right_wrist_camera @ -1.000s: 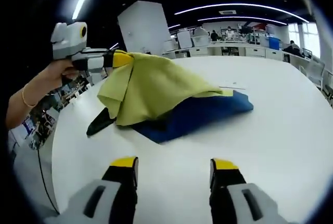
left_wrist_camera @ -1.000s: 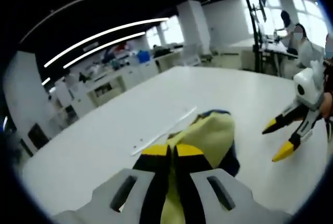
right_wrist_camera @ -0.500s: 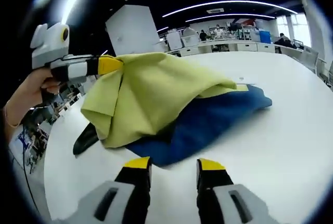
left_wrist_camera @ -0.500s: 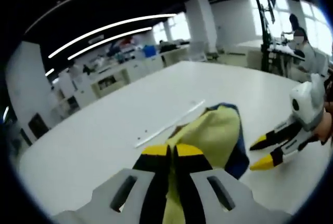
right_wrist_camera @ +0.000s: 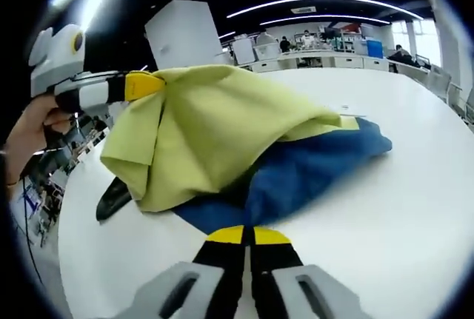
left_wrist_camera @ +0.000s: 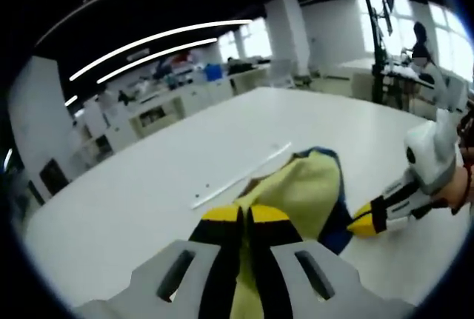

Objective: Fold the garment on the visible template until the final outline fits inside the template.

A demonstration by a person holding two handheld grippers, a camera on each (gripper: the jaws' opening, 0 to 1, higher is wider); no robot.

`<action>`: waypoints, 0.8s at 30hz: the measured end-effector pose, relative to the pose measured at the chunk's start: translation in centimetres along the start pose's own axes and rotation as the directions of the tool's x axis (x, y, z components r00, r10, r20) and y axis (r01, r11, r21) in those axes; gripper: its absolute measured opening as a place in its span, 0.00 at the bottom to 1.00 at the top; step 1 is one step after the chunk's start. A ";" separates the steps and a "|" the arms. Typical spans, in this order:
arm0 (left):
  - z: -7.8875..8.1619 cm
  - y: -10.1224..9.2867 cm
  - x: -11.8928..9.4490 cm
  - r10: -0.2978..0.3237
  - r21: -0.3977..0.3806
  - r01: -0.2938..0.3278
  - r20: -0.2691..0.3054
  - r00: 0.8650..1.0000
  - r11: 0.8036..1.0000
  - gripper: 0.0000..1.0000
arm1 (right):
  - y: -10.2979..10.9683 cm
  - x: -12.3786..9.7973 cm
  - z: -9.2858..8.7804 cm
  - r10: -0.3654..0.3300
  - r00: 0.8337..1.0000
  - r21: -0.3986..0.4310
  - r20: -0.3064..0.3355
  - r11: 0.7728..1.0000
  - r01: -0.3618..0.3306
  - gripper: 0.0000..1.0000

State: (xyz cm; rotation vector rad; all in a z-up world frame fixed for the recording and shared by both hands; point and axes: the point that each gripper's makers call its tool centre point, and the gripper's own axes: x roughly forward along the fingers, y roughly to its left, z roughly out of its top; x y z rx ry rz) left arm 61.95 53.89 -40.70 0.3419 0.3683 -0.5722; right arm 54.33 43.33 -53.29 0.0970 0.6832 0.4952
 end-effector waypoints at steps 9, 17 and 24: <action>0.2 0.7 -1.0 0.030 -0.004 -0.030 0.008 1.000 1.000 0.00 | -0.8 -2.7 2.5 -0.010 0.999 -0.079 0.051 0.997 0.014 0.00; 0.8 0.9 -1.3 0.041 -0.004 -0.041 0.023 0.999 0.999 0.00 | -1.3 -4.5 4.1 -0.024 0.997 -0.121 0.072 0.992 0.032 0.00; 1.4 1.4 -1.6 0.066 0.018 -0.066 0.037 0.997 0.998 0.00 | -3.0 -6.2 4.8 -0.057 0.996 -0.138 0.070 0.988 0.066 0.00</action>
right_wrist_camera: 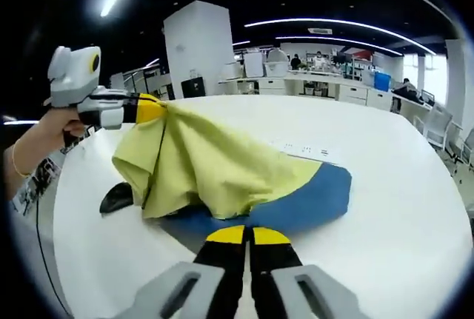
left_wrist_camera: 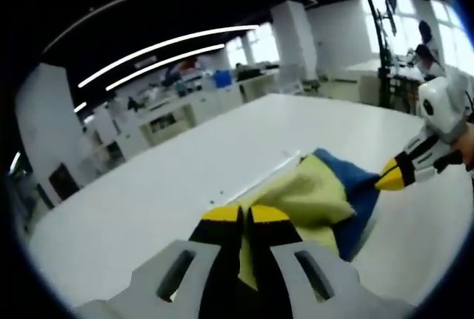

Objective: Fold the garment on the visible template until the final outline fits inside the template.

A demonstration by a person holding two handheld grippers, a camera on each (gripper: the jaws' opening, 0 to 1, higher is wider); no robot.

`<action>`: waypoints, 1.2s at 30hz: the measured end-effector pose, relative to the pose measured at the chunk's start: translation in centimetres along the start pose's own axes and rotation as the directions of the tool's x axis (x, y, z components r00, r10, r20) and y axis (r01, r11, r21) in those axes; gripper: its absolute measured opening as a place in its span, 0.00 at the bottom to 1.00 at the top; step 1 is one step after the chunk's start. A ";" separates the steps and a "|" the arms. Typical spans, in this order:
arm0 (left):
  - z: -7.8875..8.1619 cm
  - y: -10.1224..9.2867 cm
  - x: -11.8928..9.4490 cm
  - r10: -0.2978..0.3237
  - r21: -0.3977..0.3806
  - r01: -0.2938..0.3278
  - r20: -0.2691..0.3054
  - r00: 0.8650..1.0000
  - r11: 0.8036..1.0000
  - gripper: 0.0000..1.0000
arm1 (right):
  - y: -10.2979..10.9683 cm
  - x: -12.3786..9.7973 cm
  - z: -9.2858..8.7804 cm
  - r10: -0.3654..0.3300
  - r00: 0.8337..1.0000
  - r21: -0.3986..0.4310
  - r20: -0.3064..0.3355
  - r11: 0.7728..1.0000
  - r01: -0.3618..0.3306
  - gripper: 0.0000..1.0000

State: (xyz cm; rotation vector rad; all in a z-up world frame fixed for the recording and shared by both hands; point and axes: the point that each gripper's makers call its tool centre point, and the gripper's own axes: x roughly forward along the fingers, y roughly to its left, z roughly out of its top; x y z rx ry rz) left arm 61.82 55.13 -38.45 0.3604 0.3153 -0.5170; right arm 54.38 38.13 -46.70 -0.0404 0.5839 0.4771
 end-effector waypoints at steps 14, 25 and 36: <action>0.0 -1.0 -0.5 -0.029 -0.022 0.029 -0.015 0.999 0.999 0.00 | -5.9 -4.7 -0.4 -0.120 0.992 -0.028 -0.050 0.993 0.118 0.00; 0.2 -4.2 -1.6 -0.117 -0.026 0.116 -0.036 0.992 0.993 0.00 | -9.3 -7.7 -1.1 -0.200 0.977 -0.011 -0.076 0.980 0.199 0.00; -0.7 -7.5 -2.8 -0.230 -0.162 0.214 -0.086 0.969 0.963 0.00 | -11.6 -9.3 -1.0 -0.236 0.966 -0.060 -0.102 0.971 0.230 0.00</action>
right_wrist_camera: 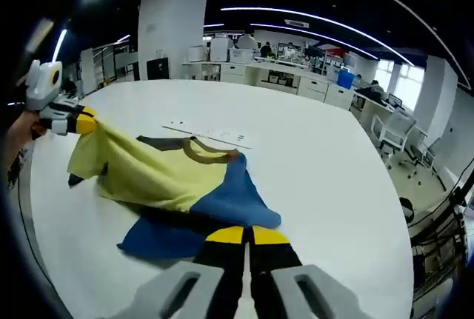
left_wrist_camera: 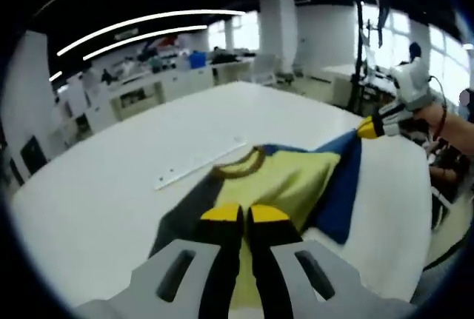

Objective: Fold the garment on the visible template until the final outline fits inside the template.

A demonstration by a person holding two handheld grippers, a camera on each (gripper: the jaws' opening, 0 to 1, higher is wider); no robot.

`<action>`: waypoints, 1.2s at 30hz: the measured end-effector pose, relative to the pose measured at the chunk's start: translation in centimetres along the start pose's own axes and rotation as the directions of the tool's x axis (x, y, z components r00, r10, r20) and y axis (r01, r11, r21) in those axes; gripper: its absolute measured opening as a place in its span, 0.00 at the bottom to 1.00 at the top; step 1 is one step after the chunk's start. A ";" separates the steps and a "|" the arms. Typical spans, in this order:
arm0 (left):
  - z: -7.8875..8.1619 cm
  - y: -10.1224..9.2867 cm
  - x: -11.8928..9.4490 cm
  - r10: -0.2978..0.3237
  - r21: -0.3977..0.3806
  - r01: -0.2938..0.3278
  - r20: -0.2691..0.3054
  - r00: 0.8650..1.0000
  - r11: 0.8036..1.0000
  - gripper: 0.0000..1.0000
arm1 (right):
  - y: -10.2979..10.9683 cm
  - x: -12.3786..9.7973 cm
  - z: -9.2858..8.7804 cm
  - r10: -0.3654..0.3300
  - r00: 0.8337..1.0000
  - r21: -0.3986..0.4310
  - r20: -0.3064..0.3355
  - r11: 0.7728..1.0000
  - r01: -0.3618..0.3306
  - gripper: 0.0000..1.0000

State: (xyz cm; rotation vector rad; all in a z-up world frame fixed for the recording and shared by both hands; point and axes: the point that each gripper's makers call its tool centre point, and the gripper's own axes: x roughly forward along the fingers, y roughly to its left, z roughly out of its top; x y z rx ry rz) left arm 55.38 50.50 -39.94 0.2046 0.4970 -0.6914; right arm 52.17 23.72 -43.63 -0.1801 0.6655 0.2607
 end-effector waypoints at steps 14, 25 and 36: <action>-2.7 0.2 2.3 0.041 0.107 -0.033 -0.074 0.996 0.994 0.00 | -1.2 3.2 -1.8 -0.020 0.998 0.007 -0.064 1.000 0.020 0.00; -5.0 2.0 4.9 0.099 0.175 -0.071 -0.153 0.983 0.982 0.00 | -1.3 5.5 -3.5 -0.012 0.994 0.069 -0.106 0.997 0.019 0.00; -6.2 3.0 6.6 0.106 0.228 -0.066 -0.168 0.980 0.971 0.02 | -0.7 7.3 -4.4 0.000 0.996 0.157 -0.085 0.987 0.014 0.00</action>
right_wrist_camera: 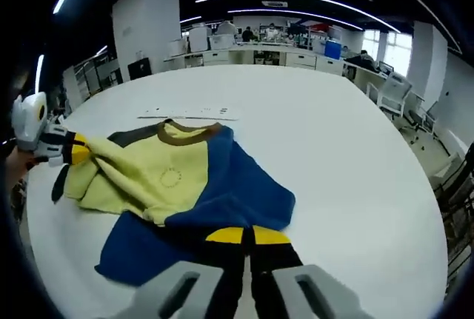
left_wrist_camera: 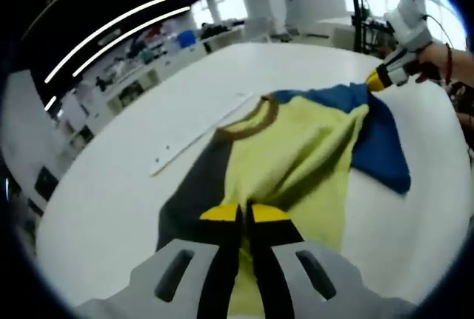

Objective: Fold the garment on the visible template until the final outline fits inside the template.

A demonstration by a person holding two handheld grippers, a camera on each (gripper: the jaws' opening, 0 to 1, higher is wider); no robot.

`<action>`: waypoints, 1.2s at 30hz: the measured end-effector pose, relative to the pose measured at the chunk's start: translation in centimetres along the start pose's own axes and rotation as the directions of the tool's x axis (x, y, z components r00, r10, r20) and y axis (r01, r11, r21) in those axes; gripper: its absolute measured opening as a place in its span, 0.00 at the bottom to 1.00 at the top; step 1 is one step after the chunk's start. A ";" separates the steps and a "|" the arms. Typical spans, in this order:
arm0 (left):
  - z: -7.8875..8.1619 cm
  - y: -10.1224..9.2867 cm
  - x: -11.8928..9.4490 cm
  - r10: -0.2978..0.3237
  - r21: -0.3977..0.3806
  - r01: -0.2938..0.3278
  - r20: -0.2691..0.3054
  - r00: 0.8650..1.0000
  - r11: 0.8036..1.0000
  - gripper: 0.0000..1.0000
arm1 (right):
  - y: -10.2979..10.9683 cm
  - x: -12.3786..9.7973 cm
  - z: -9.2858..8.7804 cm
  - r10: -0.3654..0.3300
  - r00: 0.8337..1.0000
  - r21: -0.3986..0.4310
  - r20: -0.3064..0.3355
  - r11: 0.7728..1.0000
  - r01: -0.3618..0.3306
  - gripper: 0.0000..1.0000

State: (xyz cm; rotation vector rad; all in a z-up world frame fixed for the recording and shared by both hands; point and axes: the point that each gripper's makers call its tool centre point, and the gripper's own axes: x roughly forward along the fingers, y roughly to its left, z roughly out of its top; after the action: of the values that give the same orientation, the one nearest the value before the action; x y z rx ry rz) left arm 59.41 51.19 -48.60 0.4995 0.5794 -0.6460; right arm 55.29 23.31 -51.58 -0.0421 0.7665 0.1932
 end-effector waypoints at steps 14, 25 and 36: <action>4.3 -0.8 -3.7 0.012 -0.005 -0.012 0.126 0.992 1.000 0.27 | 1.4 -0.7 0.4 -0.025 1.000 0.020 0.019 0.999 0.025 0.45; 5.3 -6.1 -5.1 -0.116 0.063 0.105 0.198 0.973 0.992 0.26 | 3.5 -3.3 -1.3 -0.068 0.998 0.084 0.011 0.994 0.066 0.72; 2.3 -9.6 -4.2 -0.196 0.102 0.182 0.163 0.967 0.978 0.24 | 9.0 -5.3 -3.9 -0.021 1.000 0.096 -0.003 0.995 0.021 0.69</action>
State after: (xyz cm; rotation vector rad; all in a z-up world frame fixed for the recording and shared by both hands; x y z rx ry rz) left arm 50.98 44.90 -46.63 0.4665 0.4400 -0.8902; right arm 47.17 30.85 -50.44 0.0411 0.7760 0.1363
